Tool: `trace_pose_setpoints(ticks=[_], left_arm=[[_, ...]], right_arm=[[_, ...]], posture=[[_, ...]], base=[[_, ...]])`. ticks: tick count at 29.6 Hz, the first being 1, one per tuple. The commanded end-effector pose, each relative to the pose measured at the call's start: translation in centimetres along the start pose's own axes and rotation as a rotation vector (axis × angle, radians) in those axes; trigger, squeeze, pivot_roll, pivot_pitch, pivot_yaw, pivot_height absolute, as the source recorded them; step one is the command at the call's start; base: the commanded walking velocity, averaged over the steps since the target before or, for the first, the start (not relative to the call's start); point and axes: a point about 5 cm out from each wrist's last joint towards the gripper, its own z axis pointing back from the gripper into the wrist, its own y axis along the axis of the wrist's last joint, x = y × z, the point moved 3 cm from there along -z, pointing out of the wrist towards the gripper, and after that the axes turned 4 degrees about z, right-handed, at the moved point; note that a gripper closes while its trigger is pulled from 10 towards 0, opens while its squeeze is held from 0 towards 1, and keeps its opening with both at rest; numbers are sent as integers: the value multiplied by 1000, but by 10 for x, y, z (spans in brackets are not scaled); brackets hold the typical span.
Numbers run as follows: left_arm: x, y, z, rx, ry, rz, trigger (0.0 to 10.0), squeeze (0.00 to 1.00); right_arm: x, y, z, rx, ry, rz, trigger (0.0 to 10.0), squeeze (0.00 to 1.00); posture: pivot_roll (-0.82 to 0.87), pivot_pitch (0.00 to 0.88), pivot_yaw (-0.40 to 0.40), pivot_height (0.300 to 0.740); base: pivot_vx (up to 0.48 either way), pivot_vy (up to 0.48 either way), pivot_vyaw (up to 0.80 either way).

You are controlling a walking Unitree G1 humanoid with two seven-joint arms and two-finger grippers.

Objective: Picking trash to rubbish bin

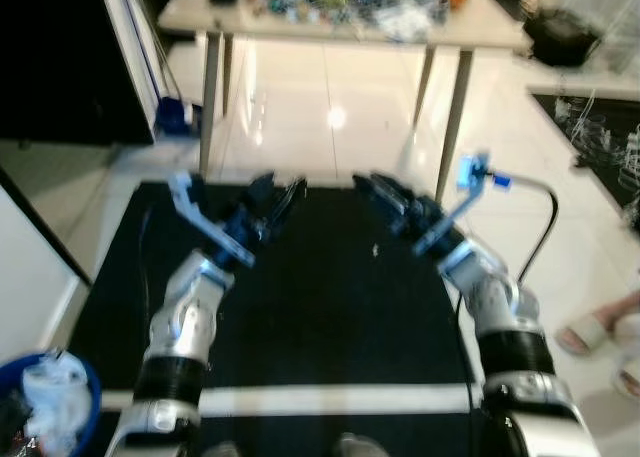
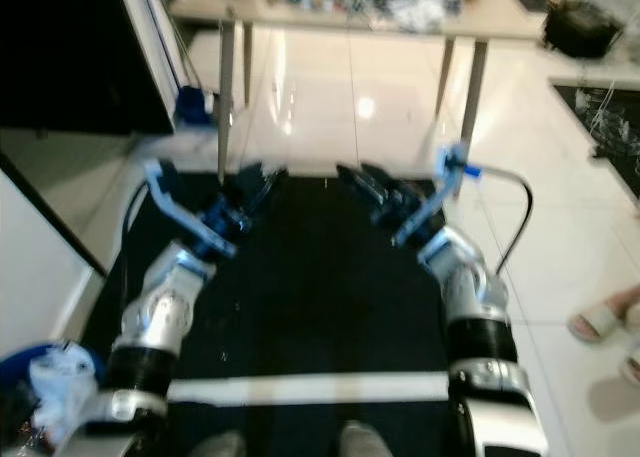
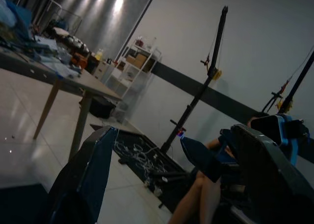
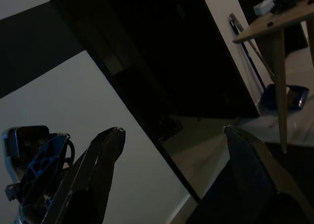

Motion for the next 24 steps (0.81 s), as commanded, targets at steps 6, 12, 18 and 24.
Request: trace_pose_setpoints(ticks=[6, 12, 18, 24], left_arm=[[0, 0, 2, -7, -4, -8, 10000, 0], [0, -1, 2, -8, -6, -8, 10000, 0], [0, -1, 1, -8, -8, -8, 10000, 0], [0, -1, 1, -7, -10, -9, 10000, 0]], right_arm=[[0, -5, -1, -5, -10, -6, 10000, 0], [1, -5, 0, -8, -14, -2, 10000, 0], [1, -5, 0, -8, -14, -2, 10000, 0], [1, -6, -1, -10, -19, -5, 10000, 0]], posture=[[-52, 0, -64, 740], [-53, 0, -63, 740], [-54, 0, -66, 740], [-54, 0, -66, 740]], base=[[337, 0, 0], [337, 0, 0], [336, 0, 0], [337, 0, 0]])
